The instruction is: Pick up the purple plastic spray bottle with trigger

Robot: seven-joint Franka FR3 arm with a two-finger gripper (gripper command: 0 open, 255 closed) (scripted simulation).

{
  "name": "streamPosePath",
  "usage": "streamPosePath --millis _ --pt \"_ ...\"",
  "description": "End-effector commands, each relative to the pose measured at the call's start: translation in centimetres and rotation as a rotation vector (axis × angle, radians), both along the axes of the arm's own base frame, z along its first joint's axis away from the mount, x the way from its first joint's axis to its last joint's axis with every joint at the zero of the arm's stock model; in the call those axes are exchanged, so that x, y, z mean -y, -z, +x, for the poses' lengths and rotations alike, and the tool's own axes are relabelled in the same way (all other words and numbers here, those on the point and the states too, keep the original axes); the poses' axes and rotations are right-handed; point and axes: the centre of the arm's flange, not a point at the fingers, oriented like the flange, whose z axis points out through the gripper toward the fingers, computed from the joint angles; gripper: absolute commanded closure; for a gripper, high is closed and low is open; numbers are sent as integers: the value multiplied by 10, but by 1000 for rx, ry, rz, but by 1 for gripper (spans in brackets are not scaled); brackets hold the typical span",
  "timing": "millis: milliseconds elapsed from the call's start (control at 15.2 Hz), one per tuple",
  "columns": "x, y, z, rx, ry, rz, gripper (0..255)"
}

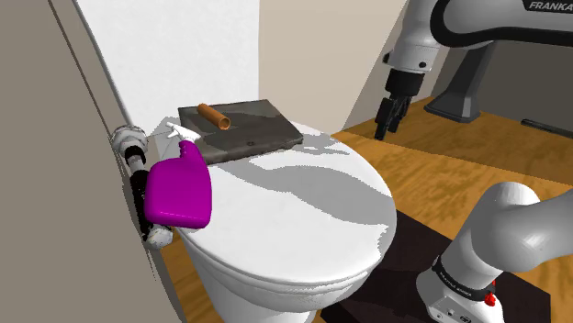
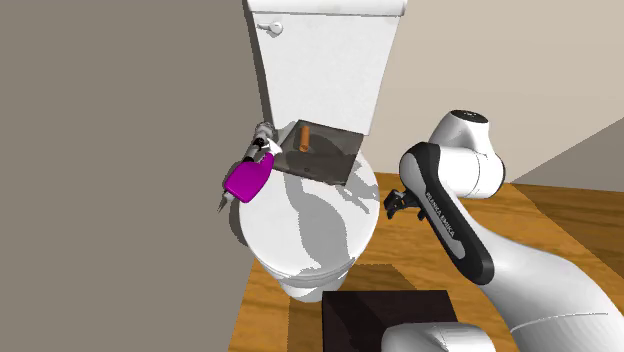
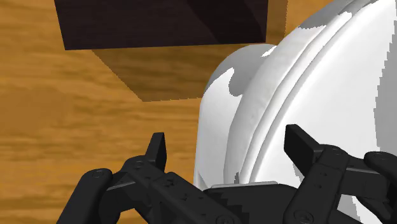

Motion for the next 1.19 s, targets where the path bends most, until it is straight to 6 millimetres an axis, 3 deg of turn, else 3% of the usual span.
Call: streamPosePath --millis 0,1122 --pt "0 0 0 0 0 0 0" --pt "-200 -16 86 20 107 27 0"
